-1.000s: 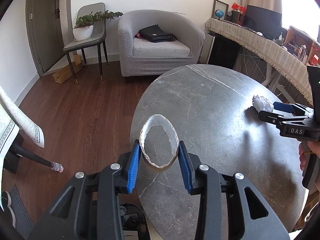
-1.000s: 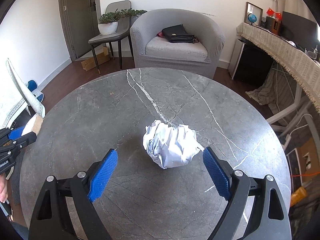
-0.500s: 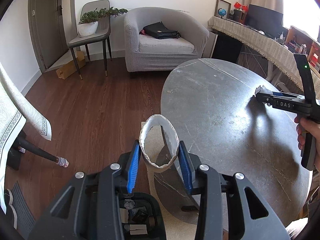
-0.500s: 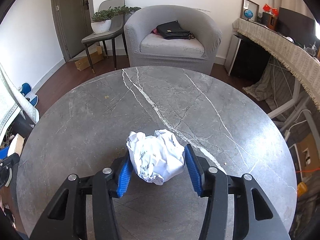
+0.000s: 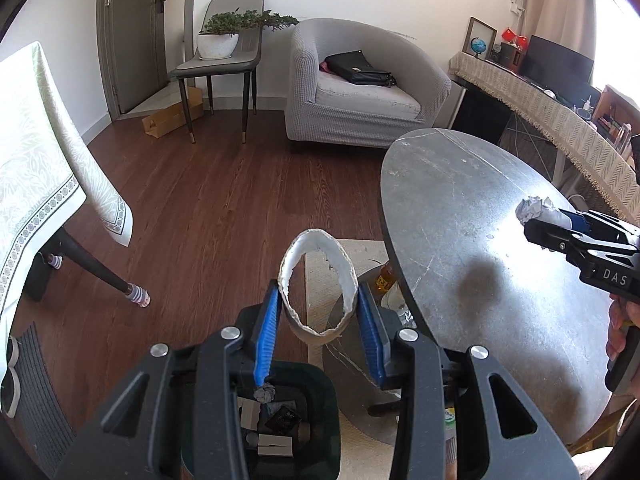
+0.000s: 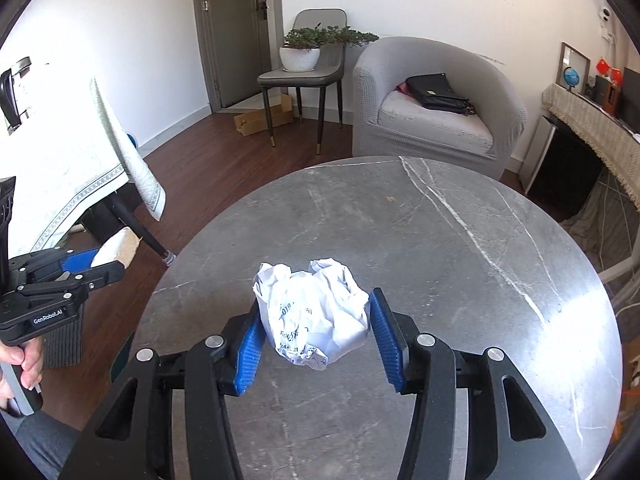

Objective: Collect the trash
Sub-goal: 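Carry the tape roll and paper ball over the green bin with both tools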

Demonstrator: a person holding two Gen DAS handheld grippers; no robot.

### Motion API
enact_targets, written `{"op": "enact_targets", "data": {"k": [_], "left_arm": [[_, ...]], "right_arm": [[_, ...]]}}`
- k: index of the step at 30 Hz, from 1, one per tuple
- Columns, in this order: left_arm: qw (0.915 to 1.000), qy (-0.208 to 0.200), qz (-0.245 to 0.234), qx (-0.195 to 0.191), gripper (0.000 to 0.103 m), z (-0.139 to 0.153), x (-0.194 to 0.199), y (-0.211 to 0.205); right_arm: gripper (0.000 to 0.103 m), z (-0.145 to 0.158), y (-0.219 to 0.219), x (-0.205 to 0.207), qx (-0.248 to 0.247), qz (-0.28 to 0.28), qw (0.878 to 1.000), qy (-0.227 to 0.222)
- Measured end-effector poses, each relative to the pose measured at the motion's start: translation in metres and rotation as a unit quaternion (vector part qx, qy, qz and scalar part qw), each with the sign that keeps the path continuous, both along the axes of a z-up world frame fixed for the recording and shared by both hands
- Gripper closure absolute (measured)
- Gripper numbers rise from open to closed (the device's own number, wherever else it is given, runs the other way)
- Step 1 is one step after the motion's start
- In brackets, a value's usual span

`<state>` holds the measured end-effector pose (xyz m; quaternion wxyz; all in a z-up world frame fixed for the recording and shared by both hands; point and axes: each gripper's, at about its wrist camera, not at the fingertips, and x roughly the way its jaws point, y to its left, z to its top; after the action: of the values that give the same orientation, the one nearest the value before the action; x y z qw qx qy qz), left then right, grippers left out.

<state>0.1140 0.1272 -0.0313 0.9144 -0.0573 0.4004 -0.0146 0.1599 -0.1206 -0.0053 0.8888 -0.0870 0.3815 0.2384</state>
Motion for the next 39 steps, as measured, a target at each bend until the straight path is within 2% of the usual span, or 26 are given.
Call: {"op": "enact_targets", "data": {"k": [8,22,31,36,39], "left_arm": [[0.9992,0.009,0.038,0.011,0.063,-0.01,-0.018,0.027],[0.9975,0.027,0.064,0.016,0.063,-0.022,-0.03,0.071],[0.9946,0.093,0.043,0.015,0.063,-0.066,-0.038,0.086],[0.9896,0.139,0.035,-0.001,0.062,-0.096,-0.042,0.093],[0.986,0.165,0.025,0.003,0.062,-0.111,-0.045,0.093]], "right_arm": [[0.052,0.009,0.047,-0.027,0.019,0.063,0.998,0.007],[0.052,0.007,0.107,-0.034,0.033,0.115,0.992,0.025],[0.052,-0.01,0.155,-0.044,0.017,0.156,0.987,0.043],[0.052,-0.017,0.171,-0.046,0.011,0.16,0.985,0.055],[0.052,-0.021,0.181,-0.047,0.008,0.163,0.985,0.059]]}}
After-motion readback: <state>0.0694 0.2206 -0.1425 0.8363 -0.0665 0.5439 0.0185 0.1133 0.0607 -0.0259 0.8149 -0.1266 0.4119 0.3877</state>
